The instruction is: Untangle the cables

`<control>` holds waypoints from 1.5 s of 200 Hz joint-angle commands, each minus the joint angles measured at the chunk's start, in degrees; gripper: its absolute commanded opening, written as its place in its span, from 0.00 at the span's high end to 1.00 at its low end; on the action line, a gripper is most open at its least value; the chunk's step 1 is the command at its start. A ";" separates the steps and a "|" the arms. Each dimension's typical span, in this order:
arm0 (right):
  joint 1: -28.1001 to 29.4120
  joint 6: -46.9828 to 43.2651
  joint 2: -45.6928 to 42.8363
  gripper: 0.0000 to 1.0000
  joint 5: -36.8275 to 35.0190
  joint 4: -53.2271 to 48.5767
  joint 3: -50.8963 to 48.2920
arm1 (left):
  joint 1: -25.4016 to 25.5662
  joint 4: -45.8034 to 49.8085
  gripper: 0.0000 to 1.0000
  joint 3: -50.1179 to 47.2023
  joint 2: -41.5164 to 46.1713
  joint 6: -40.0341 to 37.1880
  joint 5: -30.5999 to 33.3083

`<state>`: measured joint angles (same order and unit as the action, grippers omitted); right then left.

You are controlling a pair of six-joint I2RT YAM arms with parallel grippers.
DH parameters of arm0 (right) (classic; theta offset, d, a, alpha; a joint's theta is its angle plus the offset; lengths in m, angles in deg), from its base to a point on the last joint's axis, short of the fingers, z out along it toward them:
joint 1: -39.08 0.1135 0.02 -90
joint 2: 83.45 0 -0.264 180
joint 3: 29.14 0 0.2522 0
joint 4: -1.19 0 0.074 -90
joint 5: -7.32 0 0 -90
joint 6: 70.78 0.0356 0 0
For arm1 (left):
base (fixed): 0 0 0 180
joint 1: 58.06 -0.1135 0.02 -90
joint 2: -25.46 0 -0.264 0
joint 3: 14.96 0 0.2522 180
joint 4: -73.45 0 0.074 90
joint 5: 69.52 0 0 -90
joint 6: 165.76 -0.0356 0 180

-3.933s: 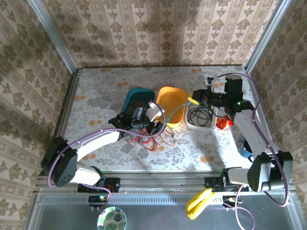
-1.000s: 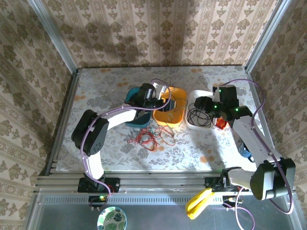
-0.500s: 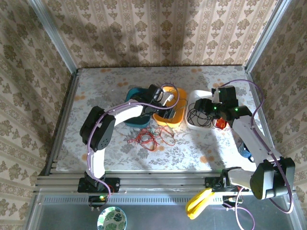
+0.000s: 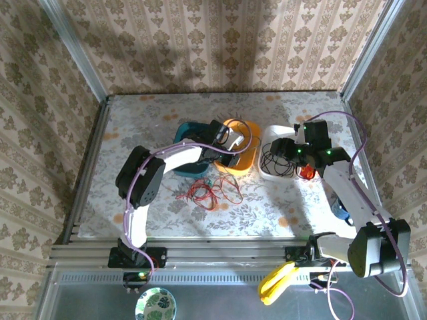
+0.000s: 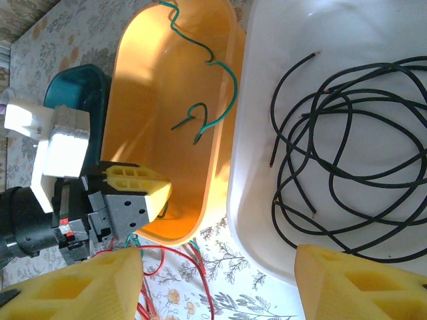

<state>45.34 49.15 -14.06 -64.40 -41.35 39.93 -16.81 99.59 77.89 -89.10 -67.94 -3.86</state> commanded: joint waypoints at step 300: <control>-0.55 -1.80 -0.23 0.37 -1.34 -3.96 2.41 | -3.11 -14.94 0.58 11.55 0.39 4.86 2.34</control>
<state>44.86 49.09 -14.06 -65.97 -42.20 40.14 -18.99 80.07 83.69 -82.88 -61.84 -7.27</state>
